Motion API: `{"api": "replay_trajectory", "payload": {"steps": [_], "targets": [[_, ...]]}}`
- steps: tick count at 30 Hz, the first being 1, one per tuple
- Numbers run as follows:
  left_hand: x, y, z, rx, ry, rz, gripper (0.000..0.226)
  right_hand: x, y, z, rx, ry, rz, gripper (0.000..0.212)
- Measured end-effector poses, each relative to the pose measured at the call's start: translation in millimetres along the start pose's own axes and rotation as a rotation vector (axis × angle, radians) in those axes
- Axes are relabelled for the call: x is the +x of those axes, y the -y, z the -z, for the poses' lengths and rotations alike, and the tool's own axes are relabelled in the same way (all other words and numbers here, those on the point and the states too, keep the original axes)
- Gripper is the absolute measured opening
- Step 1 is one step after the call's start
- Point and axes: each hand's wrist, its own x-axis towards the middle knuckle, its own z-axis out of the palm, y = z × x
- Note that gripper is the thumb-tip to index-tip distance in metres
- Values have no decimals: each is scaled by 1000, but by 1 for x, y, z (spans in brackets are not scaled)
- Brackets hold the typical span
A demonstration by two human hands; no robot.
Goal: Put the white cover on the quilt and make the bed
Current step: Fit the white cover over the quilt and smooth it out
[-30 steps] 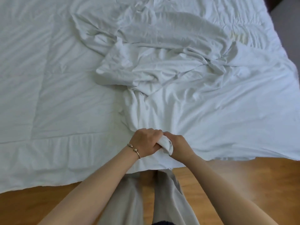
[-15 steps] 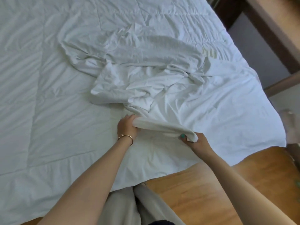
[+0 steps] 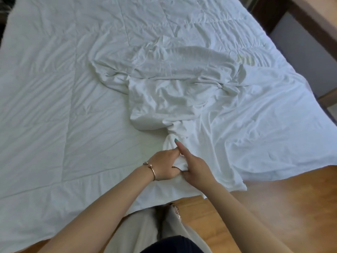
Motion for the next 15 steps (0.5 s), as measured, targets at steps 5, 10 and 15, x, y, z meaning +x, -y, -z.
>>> {"api": "replay_trajectory", "payload": {"steps": [5,10,15], "targets": [[6,45,17,-854,-295,305,28,17,9,18,258,-103,-206,56],[60,68,12,-884,29,517,44,27,37,29,484,-159,-284,39],[85,65,32,-992,-107,422,63,19,41,14,49,-112,-501,42]]}}
